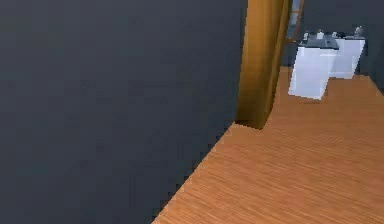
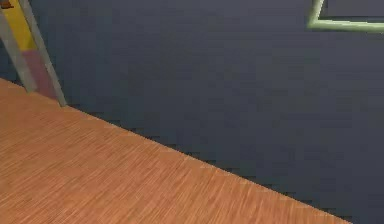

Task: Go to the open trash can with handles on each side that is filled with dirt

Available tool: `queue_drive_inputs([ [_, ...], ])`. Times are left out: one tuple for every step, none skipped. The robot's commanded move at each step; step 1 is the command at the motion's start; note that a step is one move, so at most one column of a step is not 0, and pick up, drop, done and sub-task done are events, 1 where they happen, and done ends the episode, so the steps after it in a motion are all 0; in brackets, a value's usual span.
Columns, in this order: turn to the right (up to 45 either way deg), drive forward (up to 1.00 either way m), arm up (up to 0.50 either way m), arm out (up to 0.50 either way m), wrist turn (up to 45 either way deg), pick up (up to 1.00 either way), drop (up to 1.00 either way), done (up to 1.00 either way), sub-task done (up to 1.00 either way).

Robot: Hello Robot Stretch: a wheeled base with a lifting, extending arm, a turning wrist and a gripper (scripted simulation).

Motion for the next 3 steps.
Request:
queue_drive_inputs([
  [33.0,0.00,0.00,0.00,0.0,0.00,0.00,0.00,0.00],
  [0.0,1.00,0.00,0.00,0.0,0.00,0.00,0.00,0.00],
  [3.0,0.00,0.00,0.00,0.0,0.00,0.00,0.00,0.00],
])
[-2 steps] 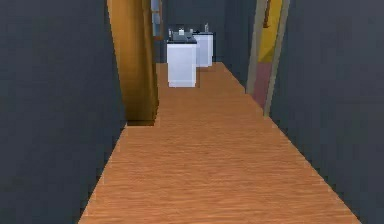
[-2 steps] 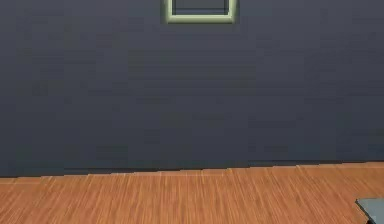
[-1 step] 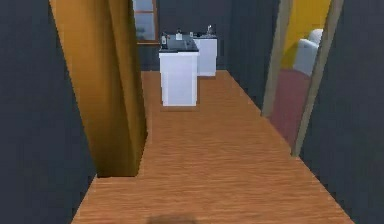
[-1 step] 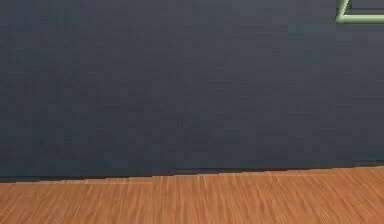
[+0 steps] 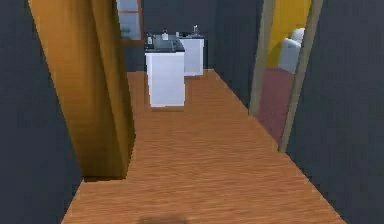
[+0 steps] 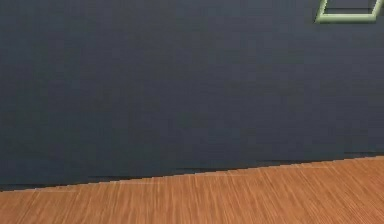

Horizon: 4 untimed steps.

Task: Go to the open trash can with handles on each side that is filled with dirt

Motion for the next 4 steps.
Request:
queue_drive_inputs([
  [0.0,1.00,0.00,0.00,0.0,0.00,0.00,0.00,0.00],
  [0.0,0.40,0.00,0.00,0.0,0.00,0.00,0.00,0.00],
  [-9.0,0.00,0.00,0.00,0.0,0.00,0.00,0.00,0.00],
  [0.0,1.00,0.00,0.00,0.0,0.00,0.00,0.00,0.00],
])
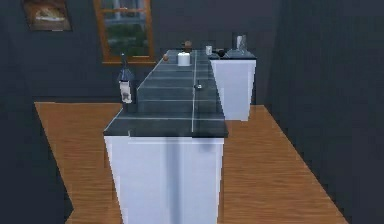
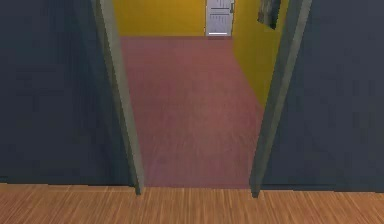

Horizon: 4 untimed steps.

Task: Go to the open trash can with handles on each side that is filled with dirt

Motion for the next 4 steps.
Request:
queue_drive_inputs([
  [-3.0,0.00,0.00,0.00,0.0,0.00,0.00,0.00,0.00],
  [0.0,0.35,0.00,0.00,0.0,0.00,0.00,0.00,0.00],
  [-45.0,0.00,0.00,0.00,0.0,0.00,0.00,0.00,0.00],
  [-36.0,0.00,0.00,0.00,0.0,0.00,0.00,0.00,0.00],
])
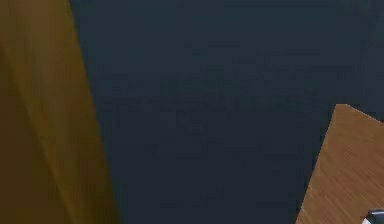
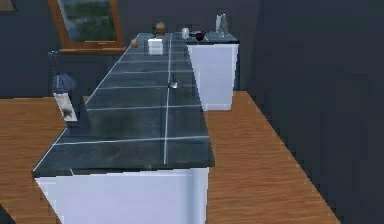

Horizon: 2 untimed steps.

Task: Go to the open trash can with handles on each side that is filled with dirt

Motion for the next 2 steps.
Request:
queue_drive_inputs([
  [0.0,0.30,0.00,0.00,0.0,0.00,0.00,0.00,0.00],
  [45.0,0.00,0.00,0.00,0.0,0.00,0.00,0.00,0.00],
])
